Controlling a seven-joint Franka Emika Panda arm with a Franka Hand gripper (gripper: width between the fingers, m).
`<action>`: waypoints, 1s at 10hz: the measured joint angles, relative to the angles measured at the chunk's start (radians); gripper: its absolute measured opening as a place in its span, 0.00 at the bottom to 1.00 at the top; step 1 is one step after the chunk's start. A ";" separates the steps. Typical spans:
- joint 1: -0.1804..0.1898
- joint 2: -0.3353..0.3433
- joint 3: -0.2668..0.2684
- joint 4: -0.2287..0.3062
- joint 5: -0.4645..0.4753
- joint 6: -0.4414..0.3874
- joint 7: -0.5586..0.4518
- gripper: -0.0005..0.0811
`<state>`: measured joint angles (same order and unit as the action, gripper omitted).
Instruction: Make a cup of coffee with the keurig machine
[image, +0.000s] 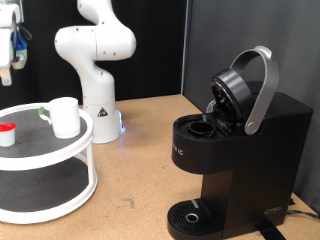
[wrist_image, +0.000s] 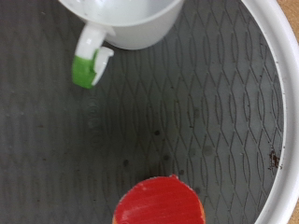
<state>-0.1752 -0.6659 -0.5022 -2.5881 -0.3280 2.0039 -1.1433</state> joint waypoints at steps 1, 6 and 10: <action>0.000 0.014 -0.011 -0.013 -0.001 0.038 0.000 1.00; 0.000 0.127 -0.052 -0.029 -0.009 0.176 -0.011 1.00; 0.000 0.189 -0.075 -0.031 -0.015 0.244 -0.030 1.00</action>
<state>-0.1752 -0.4770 -0.5768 -2.6192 -0.3434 2.2476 -1.1734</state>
